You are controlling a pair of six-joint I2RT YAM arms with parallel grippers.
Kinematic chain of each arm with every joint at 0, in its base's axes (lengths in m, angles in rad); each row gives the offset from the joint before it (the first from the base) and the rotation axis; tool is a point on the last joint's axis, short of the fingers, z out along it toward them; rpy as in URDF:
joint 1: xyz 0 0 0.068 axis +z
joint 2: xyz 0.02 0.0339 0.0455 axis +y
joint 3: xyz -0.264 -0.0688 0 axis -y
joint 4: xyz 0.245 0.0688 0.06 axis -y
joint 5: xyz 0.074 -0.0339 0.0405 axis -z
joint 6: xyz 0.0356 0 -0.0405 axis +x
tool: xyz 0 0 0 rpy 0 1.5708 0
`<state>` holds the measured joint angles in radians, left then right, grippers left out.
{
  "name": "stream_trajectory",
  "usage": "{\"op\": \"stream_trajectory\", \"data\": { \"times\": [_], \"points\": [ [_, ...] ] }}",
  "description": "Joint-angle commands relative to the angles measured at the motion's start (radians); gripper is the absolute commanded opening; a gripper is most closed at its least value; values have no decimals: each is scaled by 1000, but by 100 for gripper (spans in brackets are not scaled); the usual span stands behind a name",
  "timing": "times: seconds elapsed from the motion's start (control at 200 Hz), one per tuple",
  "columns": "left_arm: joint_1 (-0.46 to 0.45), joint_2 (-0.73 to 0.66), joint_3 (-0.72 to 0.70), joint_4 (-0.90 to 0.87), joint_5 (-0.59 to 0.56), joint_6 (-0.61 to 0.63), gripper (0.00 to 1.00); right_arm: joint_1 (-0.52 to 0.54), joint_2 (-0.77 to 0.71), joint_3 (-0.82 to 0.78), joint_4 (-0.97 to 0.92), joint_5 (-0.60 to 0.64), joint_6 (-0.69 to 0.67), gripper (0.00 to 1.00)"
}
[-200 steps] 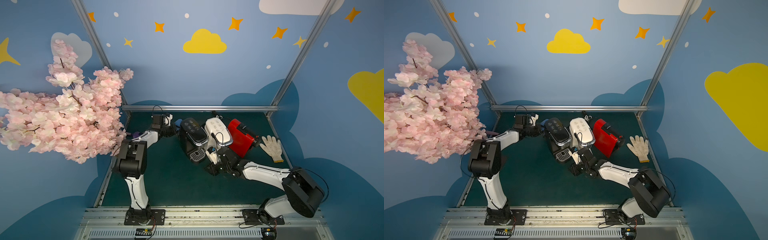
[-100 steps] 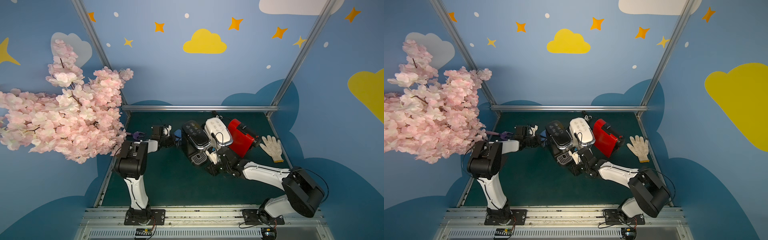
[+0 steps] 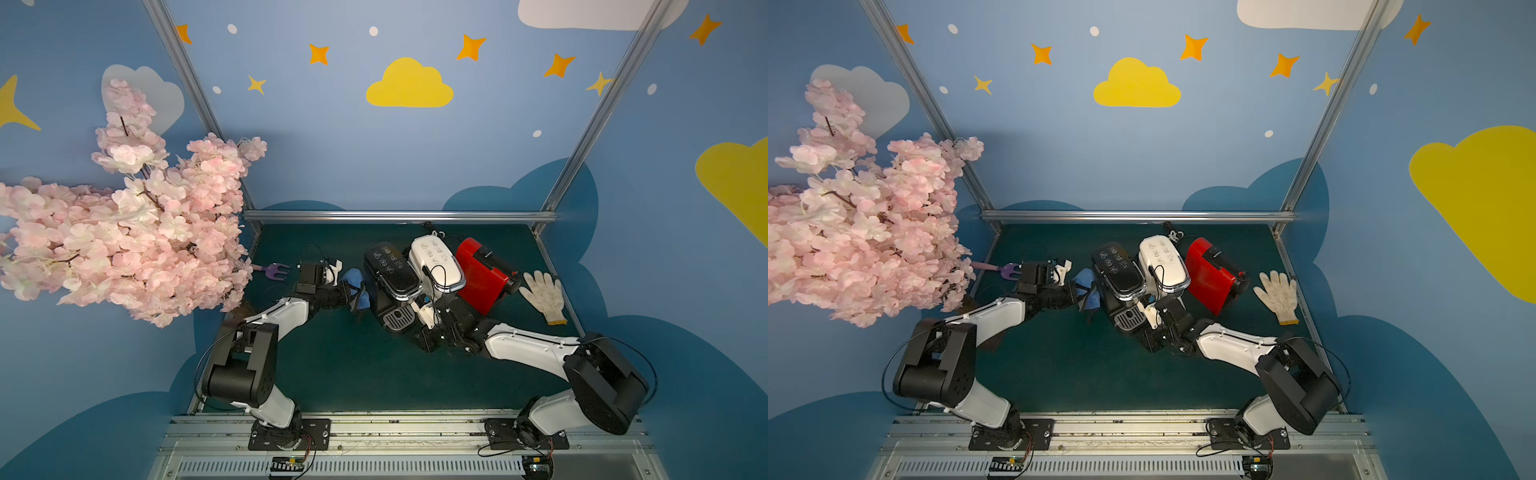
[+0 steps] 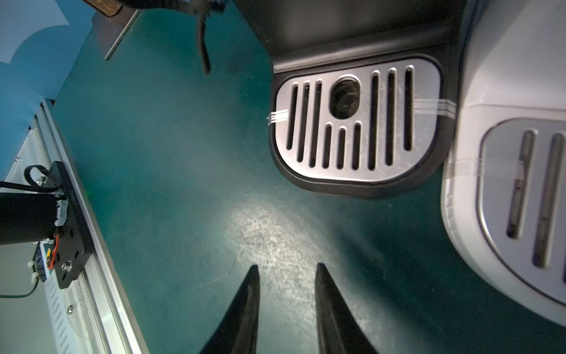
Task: Wipe the surface of a coffee machine
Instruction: Place the cleaning item at the center of the board.
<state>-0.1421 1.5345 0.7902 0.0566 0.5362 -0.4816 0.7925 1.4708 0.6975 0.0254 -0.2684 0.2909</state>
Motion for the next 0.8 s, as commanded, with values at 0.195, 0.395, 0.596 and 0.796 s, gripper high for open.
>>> {"op": "stream_trajectory", "data": {
  "times": [0.195, 0.395, 0.596, 0.796],
  "points": [
    [-24, -302, -120, -165, -185, 62, 3, -3, 14, 23, -5, 15, 1, 32],
    [-82, -440, -219, -180, -252, -7, 3, -3, 25, 26, 1, 13, 2, 32],
    [-186, -458, -260, -210, -336, -38, 6, -3, 39, 35, 1, 10, 2, 32],
    [-248, -397, -229, -306, -324, 16, 20, -3, 42, 35, -2, 18, -2, 32]
  ]
}}
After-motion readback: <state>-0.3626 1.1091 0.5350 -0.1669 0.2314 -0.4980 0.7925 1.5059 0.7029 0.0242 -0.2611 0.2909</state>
